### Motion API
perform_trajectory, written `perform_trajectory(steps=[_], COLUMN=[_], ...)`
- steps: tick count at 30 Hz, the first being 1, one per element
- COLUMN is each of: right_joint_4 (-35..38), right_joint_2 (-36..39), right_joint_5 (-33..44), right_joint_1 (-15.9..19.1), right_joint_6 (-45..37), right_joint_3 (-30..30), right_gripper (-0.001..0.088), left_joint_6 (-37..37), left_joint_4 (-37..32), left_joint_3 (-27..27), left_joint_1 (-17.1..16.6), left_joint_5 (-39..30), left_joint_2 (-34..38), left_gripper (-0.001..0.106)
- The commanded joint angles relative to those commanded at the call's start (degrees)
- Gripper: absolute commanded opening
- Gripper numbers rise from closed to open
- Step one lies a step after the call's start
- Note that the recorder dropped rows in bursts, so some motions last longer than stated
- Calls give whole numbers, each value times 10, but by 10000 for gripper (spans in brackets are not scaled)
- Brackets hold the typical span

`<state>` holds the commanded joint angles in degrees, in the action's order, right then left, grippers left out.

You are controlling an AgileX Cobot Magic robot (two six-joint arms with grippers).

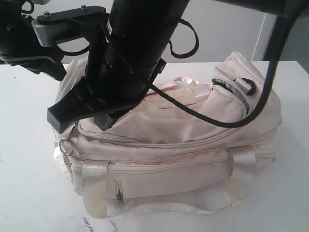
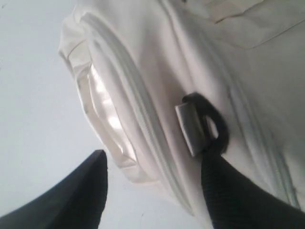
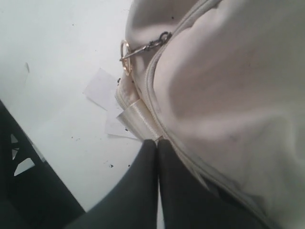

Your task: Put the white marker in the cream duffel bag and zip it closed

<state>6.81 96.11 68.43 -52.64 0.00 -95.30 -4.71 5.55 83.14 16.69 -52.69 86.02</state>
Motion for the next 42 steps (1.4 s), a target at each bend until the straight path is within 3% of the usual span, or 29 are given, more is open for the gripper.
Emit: perform_trajectory(steps=[6,17,21,27,39,42], right_joint_4=[1,1,2,2,11,48], right_joint_2=[0,0,0,0,0,0], right_joint_5=[0,0,1,3,3,3], right_joint_1=[0,0,0,0,0,0], right_joint_6=[0,0,0,0,-3,-34], right_joint_3=[0,0,0,0,0,0], right_gripper=[0,0,0,0,0,0], left_joint_6=[2,-29,-45,-150,-159,-179], left_joint_4=[4,75,126,273,283,310], left_joint_3=[-42,-84,-84,-84,-129,-131], left_joint_1=[0,-3,-37,-93,-94,-94], left_joint_5=[14,51,48,10,41,44], left_joint_2=[0,1,1,1,26,26], left_gripper=[618,618,618,618,614,493])
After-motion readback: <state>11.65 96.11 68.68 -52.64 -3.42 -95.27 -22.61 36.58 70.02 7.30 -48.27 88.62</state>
